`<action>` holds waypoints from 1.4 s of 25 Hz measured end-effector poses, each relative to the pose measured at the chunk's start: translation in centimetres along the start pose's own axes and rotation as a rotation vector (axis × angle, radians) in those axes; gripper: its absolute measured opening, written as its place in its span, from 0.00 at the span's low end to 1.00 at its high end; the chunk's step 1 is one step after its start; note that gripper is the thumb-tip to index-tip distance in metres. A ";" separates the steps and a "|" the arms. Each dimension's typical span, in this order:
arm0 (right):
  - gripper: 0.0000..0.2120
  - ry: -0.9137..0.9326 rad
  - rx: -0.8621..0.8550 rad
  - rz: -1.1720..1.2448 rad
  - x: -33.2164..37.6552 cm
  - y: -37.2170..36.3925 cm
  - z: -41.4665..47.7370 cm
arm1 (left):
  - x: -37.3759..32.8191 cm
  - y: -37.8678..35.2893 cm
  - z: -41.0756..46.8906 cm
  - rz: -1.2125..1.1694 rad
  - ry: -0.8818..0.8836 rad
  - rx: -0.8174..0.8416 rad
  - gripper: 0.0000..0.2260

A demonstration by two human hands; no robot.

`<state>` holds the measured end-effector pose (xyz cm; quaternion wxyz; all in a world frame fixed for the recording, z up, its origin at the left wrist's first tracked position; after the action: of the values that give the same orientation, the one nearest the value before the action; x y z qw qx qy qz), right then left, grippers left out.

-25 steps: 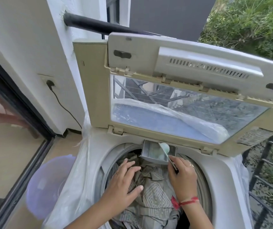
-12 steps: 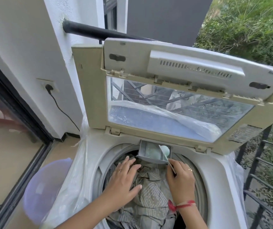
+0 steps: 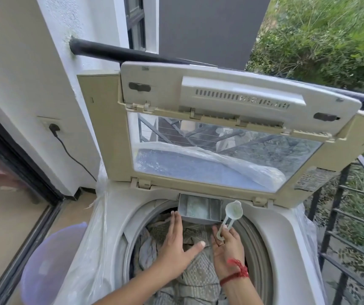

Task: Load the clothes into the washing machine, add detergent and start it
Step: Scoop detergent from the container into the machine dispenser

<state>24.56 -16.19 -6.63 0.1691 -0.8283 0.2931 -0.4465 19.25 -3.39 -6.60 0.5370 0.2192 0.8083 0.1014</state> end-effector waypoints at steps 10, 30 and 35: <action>0.07 0.035 0.025 -0.014 -0.4 -1.5 1.5 | -0.4 0.4 2.7 0.139 -0.027 -0.098 0.46; 0.07 -0.118 0.137 0.003 -0.5 -1.9 4.3 | -4.7 0.4 5.0 0.327 0.386 -0.138 0.37; 0.08 -0.254 0.186 -0.132 0.7 -1.8 2.3 | -6.6 1.4 3.5 0.024 0.446 -0.065 0.36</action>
<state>27.34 -15.22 -6.48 0.2510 -0.8763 0.1716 -0.3736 24.95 -5.48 -2.00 0.3507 0.1836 0.9005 0.1797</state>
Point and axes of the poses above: each hand's wrist, its own z-axis towards the middle knuckle, its own y-axis out of the back of the hand, x = y × z, the point moved 3 cm from there along z, towards the middle knuckle, and after that the axes turned 10 degrees about x, right-handed, at the moved point
